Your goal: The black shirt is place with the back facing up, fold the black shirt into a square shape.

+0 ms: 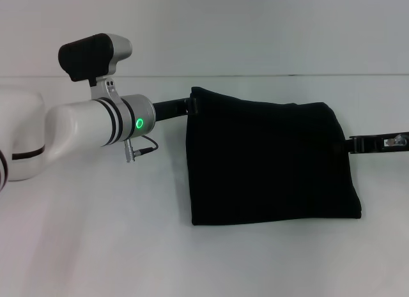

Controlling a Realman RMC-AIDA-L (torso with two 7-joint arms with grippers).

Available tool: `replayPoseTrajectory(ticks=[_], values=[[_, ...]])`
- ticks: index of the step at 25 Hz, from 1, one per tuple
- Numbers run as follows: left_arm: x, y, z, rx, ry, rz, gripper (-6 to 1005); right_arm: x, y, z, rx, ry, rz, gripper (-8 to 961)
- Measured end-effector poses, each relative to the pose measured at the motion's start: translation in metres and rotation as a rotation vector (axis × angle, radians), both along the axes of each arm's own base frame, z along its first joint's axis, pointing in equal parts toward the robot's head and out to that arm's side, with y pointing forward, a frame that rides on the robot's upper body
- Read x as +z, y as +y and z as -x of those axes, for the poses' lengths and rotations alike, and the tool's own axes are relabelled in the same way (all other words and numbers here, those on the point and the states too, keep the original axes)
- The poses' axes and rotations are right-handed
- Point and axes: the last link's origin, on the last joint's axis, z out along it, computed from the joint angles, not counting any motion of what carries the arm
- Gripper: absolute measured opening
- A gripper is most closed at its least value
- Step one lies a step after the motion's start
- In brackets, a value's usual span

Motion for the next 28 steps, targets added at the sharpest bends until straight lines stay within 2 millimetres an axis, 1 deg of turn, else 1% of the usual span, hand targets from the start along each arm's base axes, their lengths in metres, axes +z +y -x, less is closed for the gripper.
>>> replayPoseTrajectory(ticks=[5, 9, 15, 19, 25, 28], values=[[0.0, 0.0, 0.0, 0.001, 0.0, -0.001, 94, 0.001, 0.002, 0.0, 0.003, -0.006, -0.014, 45], [0.001, 0.0, 0.001, 0.002, 0.001, -0.002, 97, 0.009, 0.003, 0.0, 0.022, -0.01, -0.04, 51], [0.005, 0.003, 0.002, 0.003, 0.005, -0.007, 101, 0.03, 0.003, -0.002, 0.033, 0.018, -0.101, 233], [0.01, 0.006, 0.001, -0.002, 0.01, -0.016, 103, 0.038, 0.002, -0.005, 0.023, 0.036, -0.127, 434], [0.015, 0.013, -0.005, -0.025, 0.022, -0.024, 107, 0.034, 0.0, -0.005, 0.03, 0.049, -0.129, 730], [0.016, 0.014, -0.008, -0.034, 0.027, -0.025, 109, 0.031, -0.001, -0.004, 0.032, 0.053, -0.125, 788]])
